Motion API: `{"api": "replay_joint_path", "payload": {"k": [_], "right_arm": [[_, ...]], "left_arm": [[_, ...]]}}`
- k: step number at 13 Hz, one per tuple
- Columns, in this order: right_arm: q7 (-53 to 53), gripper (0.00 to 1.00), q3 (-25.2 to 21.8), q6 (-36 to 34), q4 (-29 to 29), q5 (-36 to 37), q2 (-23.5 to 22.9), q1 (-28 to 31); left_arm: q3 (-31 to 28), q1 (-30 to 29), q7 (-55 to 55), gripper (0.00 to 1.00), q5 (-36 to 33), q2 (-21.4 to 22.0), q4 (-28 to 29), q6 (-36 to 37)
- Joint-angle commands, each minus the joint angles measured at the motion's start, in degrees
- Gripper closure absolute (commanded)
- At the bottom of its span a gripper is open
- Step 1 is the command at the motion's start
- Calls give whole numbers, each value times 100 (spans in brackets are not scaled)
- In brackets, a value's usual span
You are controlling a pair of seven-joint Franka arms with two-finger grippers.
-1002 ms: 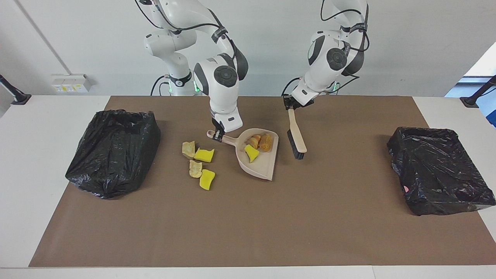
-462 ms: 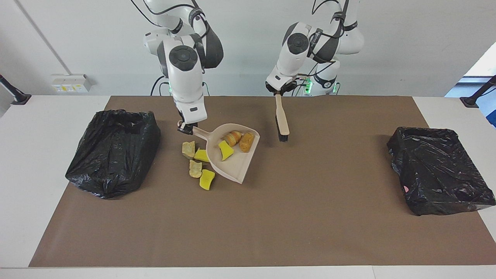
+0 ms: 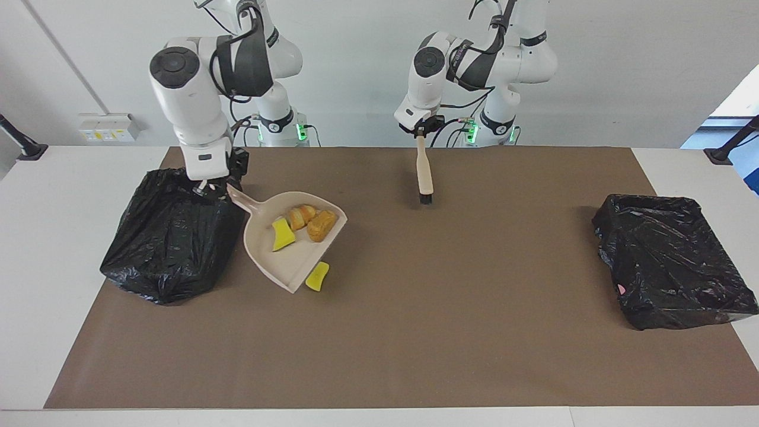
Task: Sweep and dump trash in bin
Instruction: 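Carry the dustpan to the nearer black bag and tip it with the right gripper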
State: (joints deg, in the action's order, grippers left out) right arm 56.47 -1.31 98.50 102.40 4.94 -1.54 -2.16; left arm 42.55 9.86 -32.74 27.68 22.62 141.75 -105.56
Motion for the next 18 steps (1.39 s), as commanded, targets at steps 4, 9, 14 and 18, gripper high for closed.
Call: {"api": "replay_joint_path", "payload": {"k": [4,9,14,18], "right_arm": [[1804,100,-44,28,-106,426,75,1638],[2990,100,-115,433,-89,1472,127,2430],[3643,100,-106,652,376,3011,426,2484],[3713,100,-71,1108,719,3951,584,2273]], "left_arm": [[166,227,22,100,606,489,511,-113],[201,262,145,100,906,428,678,-553],[201,219,391,76,914,313,722,-535],[157,105,417,64,914,60,626,-500]]}}
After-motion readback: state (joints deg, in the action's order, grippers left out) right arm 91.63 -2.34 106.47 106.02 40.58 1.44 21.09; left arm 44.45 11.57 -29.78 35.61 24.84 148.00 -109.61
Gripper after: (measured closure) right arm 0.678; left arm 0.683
